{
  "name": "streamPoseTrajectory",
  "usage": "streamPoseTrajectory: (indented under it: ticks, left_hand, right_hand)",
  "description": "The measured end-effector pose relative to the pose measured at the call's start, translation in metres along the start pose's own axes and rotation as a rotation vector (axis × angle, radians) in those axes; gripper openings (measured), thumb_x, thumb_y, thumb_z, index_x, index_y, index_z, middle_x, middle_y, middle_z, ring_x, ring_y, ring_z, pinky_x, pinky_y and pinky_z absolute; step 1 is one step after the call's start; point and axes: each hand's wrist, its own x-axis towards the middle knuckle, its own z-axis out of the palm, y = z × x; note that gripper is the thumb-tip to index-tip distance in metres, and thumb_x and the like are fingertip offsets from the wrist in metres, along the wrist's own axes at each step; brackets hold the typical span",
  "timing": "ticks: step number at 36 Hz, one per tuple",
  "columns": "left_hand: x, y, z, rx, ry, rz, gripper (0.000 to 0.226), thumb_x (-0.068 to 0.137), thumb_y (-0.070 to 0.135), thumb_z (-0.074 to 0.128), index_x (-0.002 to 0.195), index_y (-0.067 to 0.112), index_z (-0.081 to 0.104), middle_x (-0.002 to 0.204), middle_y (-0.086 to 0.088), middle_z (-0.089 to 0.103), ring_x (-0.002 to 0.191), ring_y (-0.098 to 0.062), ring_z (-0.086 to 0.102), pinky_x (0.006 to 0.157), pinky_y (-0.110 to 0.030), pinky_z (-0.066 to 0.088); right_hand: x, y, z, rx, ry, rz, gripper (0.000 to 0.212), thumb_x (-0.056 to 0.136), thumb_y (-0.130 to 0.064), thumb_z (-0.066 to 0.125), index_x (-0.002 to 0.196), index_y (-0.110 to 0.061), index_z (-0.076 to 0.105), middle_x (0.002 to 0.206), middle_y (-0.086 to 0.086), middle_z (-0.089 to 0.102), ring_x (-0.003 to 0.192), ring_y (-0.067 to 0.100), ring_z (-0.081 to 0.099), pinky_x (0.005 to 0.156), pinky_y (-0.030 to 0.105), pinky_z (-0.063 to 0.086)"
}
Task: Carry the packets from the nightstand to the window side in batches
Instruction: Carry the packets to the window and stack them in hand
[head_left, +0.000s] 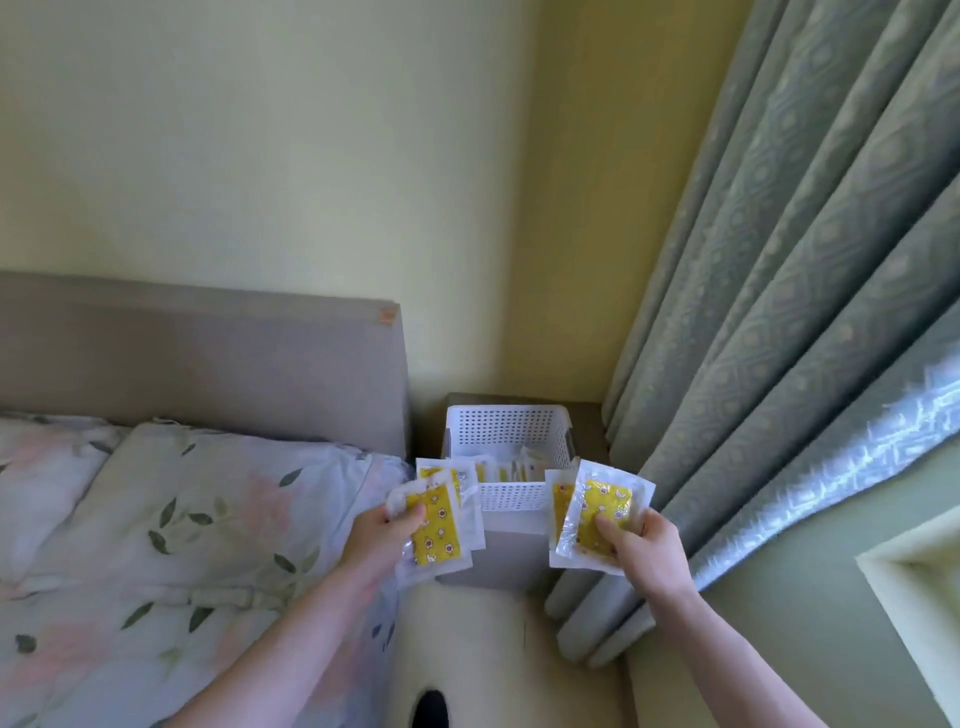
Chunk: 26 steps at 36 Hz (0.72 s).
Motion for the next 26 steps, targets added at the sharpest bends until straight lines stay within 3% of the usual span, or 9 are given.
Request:
streamPoseTrajectory:
  ticks: [2,6,8,13,17,19,21,23,26]
  left_hand:
    - [0.037,0.013,0.011,0.045,-0.012,-0.007,0.009,0.095,0.025,0.067,0.094,0.017,0.071,0.091,0.002,0.075,0.079,-0.010,0.069,0.065,-0.025,0.050]
    - [0.114,0.020,0.031,0.119,-0.017,-0.063,0.011,0.091,0.025,0.073,0.094,0.014,0.072,0.098,-0.006,0.077,0.090,-0.024,0.073,0.092,-0.045,0.057]
    - [0.137,0.024,0.044,0.146,-0.015,-0.116,0.009,0.091,0.024,0.072,0.091,0.014,0.070,0.100,-0.007,0.076,0.089,-0.024,0.073,0.091,-0.040,0.057]
    - [0.193,0.048,0.080,0.160,-0.010,-0.167,0.013,0.094,0.022,0.068,0.101,0.011,0.068,0.097,-0.007,0.073,0.087,-0.024,0.070,0.071,-0.029,0.052]
    - [0.235,0.055,0.102,0.230,0.023,-0.213,0.021,0.096,0.025,0.066,0.106,0.007,0.067,0.103,-0.012,0.073,0.094,-0.030,0.071,0.081,-0.037,0.059]
    - [0.255,0.057,0.113,0.326,0.013,-0.194,0.027,0.096,0.030,0.063,0.107,0.005,0.067,0.104,-0.012,0.072,0.094,-0.029,0.070,0.077,-0.035,0.058]
    - [0.273,0.064,0.123,0.392,0.010,-0.196,0.030,0.096,0.032,0.061,0.109,0.005,0.067,0.104,-0.010,0.071,0.090,-0.027,0.068,0.061,-0.029,0.053]
    - [0.290,0.063,0.130,0.413,0.020,-0.203,0.028,0.095,0.030,0.060,0.108,0.006,0.066,0.105,-0.011,0.071,0.090,-0.029,0.068,0.055,-0.027,0.048]
    - [0.315,0.057,0.138,0.363,0.024,-0.259,0.019,0.094,0.027,0.064,0.102,0.010,0.067,0.104,-0.011,0.068,0.103,-0.033,0.068,0.073,-0.033,0.054]
  right_hand:
    - [0.025,-0.005,0.005,-0.014,0.034,0.004,0.002,0.092,-0.019,0.073,0.093,-0.018,0.071,0.087,-0.006,0.079,0.081,0.010,0.075,0.080,0.032,0.060]
    - [0.065,-0.013,0.010,-0.011,0.090,0.066,0.008,0.091,-0.023,0.073,0.094,-0.016,0.071,0.086,-0.004,0.079,0.085,0.015,0.075,0.085,0.038,0.060]
    - [0.081,-0.013,0.011,-0.021,0.111,0.094,0.009,0.090,-0.023,0.074,0.094,-0.015,0.070,0.086,-0.004,0.078,0.085,0.017,0.074,0.083,0.039,0.060]
    - [0.139,-0.024,0.018,-0.072,0.108,0.119,0.004,0.092,-0.020,0.070,0.090,-0.016,0.070,0.083,-0.003,0.076,0.084,0.017,0.072,0.076,0.031,0.056]
    - [0.184,-0.028,0.024,-0.120,0.066,0.118,0.008,0.096,-0.019,0.066,0.089,-0.019,0.070,0.083,-0.008,0.073,0.080,0.007,0.068,0.058,0.013,0.045]
    - [0.207,-0.030,0.029,-0.146,0.023,0.139,0.006,0.097,-0.020,0.067,0.094,-0.017,0.071,0.088,-0.004,0.075,0.081,0.008,0.070,0.058,0.010,0.049]
    - [0.237,-0.023,0.033,-0.198,0.008,0.163,0.005,0.095,-0.021,0.069,0.096,-0.017,0.072,0.092,-0.001,0.077,0.086,0.016,0.073,0.074,0.025,0.059]
    - [0.261,-0.016,0.039,-0.248,0.013,0.180,0.009,0.092,-0.021,0.072,0.100,-0.017,0.074,0.094,0.000,0.077,0.087,0.019,0.073,0.081,0.037,0.060]
    - [0.284,-0.010,0.050,-0.291,0.006,0.199,0.017,0.090,-0.021,0.073,0.106,-0.016,0.073,0.096,-0.001,0.076,0.087,0.018,0.072,0.075,0.032,0.057]
